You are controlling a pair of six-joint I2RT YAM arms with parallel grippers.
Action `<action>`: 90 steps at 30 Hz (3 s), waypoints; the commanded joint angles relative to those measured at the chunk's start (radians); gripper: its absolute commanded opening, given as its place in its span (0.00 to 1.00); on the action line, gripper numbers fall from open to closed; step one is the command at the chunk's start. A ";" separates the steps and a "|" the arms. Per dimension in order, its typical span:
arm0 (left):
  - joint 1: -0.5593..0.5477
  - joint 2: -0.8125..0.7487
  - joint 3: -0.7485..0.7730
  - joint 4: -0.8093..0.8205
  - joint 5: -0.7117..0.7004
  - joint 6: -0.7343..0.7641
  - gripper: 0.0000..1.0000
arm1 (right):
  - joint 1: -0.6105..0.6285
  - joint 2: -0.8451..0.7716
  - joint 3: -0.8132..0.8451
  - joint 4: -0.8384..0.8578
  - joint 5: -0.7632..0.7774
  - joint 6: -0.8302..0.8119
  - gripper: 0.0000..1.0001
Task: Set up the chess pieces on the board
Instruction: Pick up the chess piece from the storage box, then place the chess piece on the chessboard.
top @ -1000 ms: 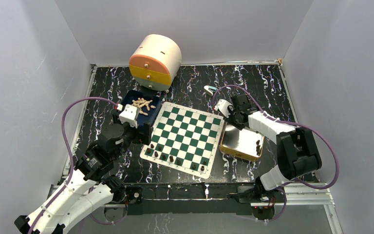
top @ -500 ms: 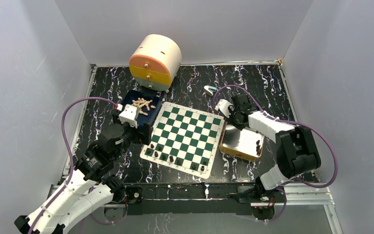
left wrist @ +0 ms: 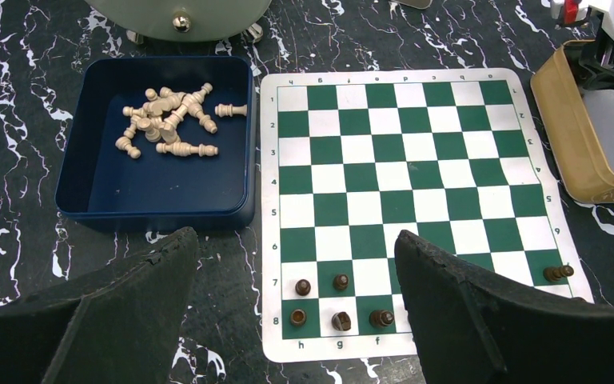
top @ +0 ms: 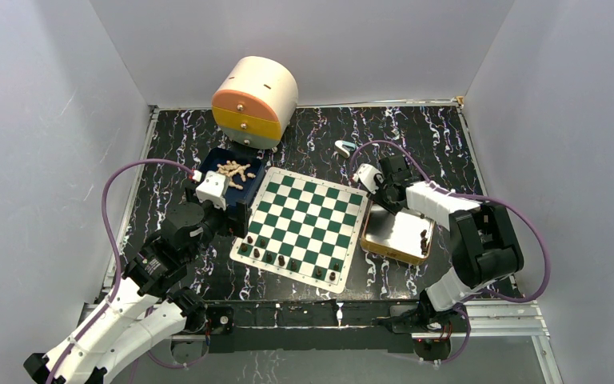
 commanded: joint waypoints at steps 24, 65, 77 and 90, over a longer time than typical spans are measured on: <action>-0.003 -0.006 -0.004 0.023 -0.011 0.011 0.90 | -0.001 0.037 0.064 -0.204 -0.117 0.102 0.36; -0.002 0.376 0.234 -0.054 0.267 -0.481 0.63 | 0.052 -0.521 -0.008 0.055 -0.509 0.237 0.00; 0.002 0.662 0.422 0.053 0.661 -0.623 0.57 | 0.217 -0.605 -0.181 0.272 -0.659 0.221 0.00; 0.002 0.804 0.451 0.097 0.781 -0.613 0.54 | 0.289 -0.611 -0.205 0.346 -0.693 0.245 0.00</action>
